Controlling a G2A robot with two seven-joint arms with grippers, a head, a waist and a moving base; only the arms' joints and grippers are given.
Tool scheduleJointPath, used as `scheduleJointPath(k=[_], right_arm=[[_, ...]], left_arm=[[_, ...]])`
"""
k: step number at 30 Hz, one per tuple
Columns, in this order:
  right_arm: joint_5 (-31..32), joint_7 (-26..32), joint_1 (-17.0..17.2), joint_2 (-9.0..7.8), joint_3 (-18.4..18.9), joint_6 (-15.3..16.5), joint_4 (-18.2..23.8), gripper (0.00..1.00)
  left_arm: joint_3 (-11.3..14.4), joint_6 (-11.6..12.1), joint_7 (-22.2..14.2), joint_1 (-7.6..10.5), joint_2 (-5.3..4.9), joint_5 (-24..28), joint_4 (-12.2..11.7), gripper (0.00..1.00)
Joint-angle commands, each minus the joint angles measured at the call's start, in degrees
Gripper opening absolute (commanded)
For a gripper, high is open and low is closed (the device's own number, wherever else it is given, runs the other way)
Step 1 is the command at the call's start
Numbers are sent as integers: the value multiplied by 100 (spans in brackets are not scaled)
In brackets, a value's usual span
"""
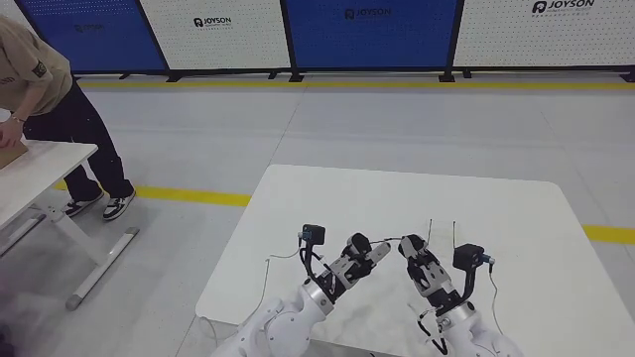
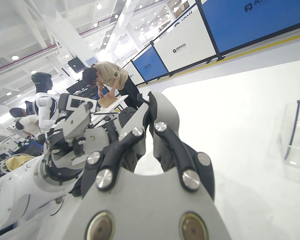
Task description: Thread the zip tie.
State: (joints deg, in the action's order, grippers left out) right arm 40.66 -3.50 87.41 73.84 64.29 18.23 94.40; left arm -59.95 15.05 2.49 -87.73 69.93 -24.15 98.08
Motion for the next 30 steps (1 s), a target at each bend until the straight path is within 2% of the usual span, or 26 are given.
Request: scheduleJointPath(k=[1, 22, 24, 26, 28, 29, 30], right_arm=[[1, 4, -3, 2, -4, 1, 3, 0], [66, 33, -31, 19, -35, 62, -5, 0], [76, 55, -45, 22, -46, 64, -5, 3], [84, 82, -52, 23, -57, 72, 1, 18], [96, 88, -38, 21, -55, 84, 18, 47], [100, 86, -26, 19, -47, 94, 27, 55], [117, 88, -11, 15, -35, 116, 36, 82]], left_arm=[[-8, 5, -5, -2, -1, 9, -1, 0], [-32, 91, -105, -17, -12, 73, 21, 0], [-28, 88, -107, -19, -12, 76, 26, 0], [-33, 63, -69, -23, -10, 85, 30, 0], [-53, -49, -9, -23, -3, 149, 26, 0], [-57, -101, 8, -20, 1, 188, 28, 0], [-59, -140, 16, -14, 6, 237, 31, 0]])
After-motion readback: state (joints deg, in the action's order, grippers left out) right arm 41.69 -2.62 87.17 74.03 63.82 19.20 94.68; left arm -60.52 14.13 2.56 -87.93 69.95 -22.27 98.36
